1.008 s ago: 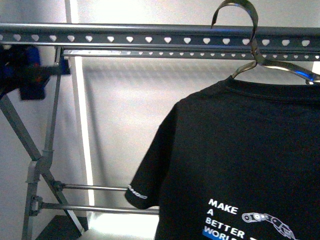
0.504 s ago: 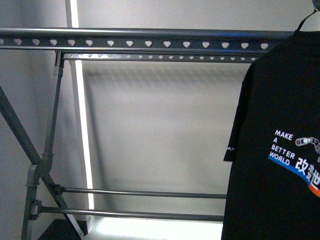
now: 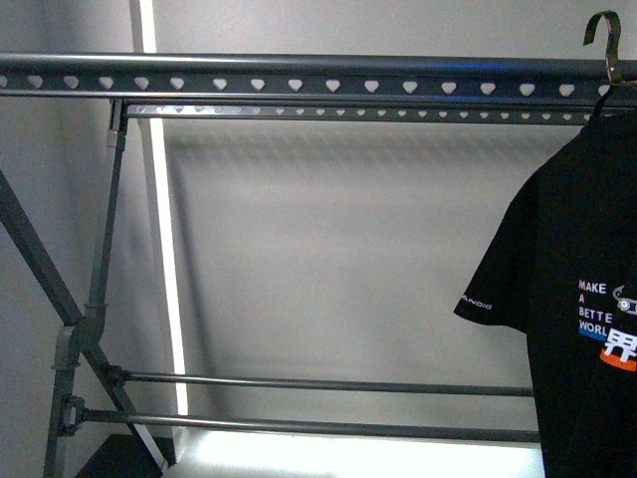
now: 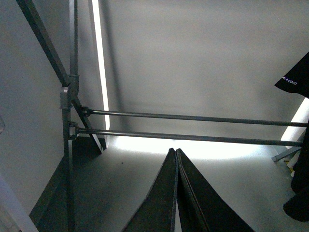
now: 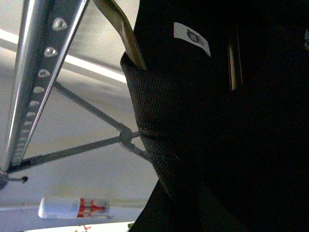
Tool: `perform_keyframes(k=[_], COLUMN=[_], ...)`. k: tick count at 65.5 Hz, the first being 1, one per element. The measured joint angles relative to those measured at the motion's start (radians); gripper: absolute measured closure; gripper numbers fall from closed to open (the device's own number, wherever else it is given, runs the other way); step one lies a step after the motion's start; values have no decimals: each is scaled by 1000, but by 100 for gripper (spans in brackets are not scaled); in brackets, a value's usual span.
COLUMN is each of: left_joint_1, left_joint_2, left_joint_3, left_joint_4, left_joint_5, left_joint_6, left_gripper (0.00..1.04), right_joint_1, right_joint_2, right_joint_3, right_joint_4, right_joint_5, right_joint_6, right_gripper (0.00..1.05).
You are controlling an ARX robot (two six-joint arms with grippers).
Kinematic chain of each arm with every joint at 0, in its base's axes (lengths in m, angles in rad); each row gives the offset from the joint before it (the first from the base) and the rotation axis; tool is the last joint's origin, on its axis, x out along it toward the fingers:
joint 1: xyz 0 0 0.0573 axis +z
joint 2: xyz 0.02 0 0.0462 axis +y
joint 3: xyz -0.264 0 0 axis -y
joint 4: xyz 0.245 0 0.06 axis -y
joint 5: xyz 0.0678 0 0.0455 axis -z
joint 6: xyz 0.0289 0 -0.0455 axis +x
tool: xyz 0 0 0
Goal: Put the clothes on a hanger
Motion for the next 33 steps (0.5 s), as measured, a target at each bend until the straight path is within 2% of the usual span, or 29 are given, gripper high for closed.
perform_keyframes(k=[14, 22, 33], left_joint_1=[0, 0, 0], left_joint_2=[-132, -158, -234], left_joint_3=[-42, -76, -79], left_joint_4=[-89, -70, -138], left_joint_5=[0, 0, 1], left_joint_6=[0, 0, 2], left_gripper=[101, 101, 101], right_joint_1=[1, 8, 29], right_joint_2=[96, 118, 142], right_joint_3=[121, 151, 157], right_joint_4=[39, 44, 41], right_joint_5=[40, 56, 100], right_joint_6=[177, 217, 235], right_gripper=[102, 102, 102])
